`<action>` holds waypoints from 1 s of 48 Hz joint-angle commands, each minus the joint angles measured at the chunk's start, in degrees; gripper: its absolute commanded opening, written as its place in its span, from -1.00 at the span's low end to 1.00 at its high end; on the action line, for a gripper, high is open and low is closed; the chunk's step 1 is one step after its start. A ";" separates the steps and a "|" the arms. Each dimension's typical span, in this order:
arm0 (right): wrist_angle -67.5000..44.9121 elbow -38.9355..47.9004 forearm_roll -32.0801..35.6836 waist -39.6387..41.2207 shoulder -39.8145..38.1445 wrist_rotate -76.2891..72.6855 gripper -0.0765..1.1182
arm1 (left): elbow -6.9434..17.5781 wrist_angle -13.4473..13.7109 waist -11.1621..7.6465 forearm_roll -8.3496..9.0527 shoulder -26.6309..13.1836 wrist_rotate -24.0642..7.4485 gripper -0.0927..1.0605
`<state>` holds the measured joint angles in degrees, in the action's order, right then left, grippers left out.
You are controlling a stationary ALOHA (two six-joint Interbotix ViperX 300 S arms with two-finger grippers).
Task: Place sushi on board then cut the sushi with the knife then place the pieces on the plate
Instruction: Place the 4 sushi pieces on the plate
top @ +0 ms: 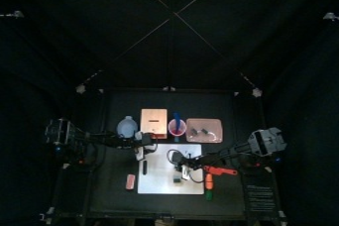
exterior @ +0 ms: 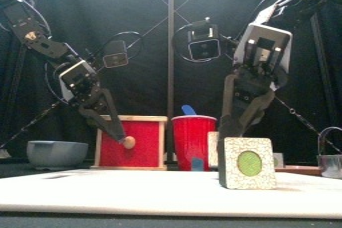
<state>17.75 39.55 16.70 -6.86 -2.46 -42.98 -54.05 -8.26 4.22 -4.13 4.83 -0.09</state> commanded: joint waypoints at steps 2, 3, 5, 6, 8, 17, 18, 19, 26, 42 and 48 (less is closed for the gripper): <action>6.33 1.41 0.18 4.22 -8.88 -0.18 0.13 | 1.23 -0.35 -0.09 -0.18 0.62 0.00 0.50; 7.47 1.67 0.18 4.92 -9.84 -0.18 0.13 | 1.23 -0.35 -0.09 -0.18 0.62 0.00 0.50; 9.76 2.29 0.26 6.50 -11.60 -0.09 0.13 | 1.23 -0.35 -0.09 -0.18 0.70 -0.09 0.50; 10.72 2.55 0.35 7.29 -12.57 -0.09 0.13 | 1.23 -0.26 -0.18 -0.18 0.70 0.00 0.50; 12.66 3.25 0.70 8.96 -14.24 -0.09 0.13 | 1.23 -0.35 -0.18 -0.18 0.70 0.00 0.50; 15.82 6.77 2.11 17.67 -21.71 -0.18 0.13 | 1.41 -0.35 -0.18 -0.18 0.79 0.00 0.50; 15.73 7.12 2.20 18.63 -22.41 -0.18 0.13 | 1.41 -0.35 -0.18 -0.18 0.88 0.00 0.50; 15.73 7.47 2.11 19.51 -22.94 -0.18 0.13 | 1.41 -0.35 -0.18 -0.18 0.88 0.00 0.50; 15.82 10.20 1.23 26.37 -25.31 -0.18 0.13 | 1.76 -0.35 -0.18 -0.09 1.76 -0.09 0.50; 15.56 13.71 1.32 34.10 -25.22 0.09 0.13 | 1.76 -0.35 -1.67 -0.09 3.60 -0.09 0.50; 15.29 14.77 1.41 36.21 -25.14 0.18 0.13 | 1.76 -0.35 -1.85 -0.18 3.60 -0.09 0.50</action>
<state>33.57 54.40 17.93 28.13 -26.81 -42.80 -53.53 -8.26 2.46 -4.13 7.65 -0.09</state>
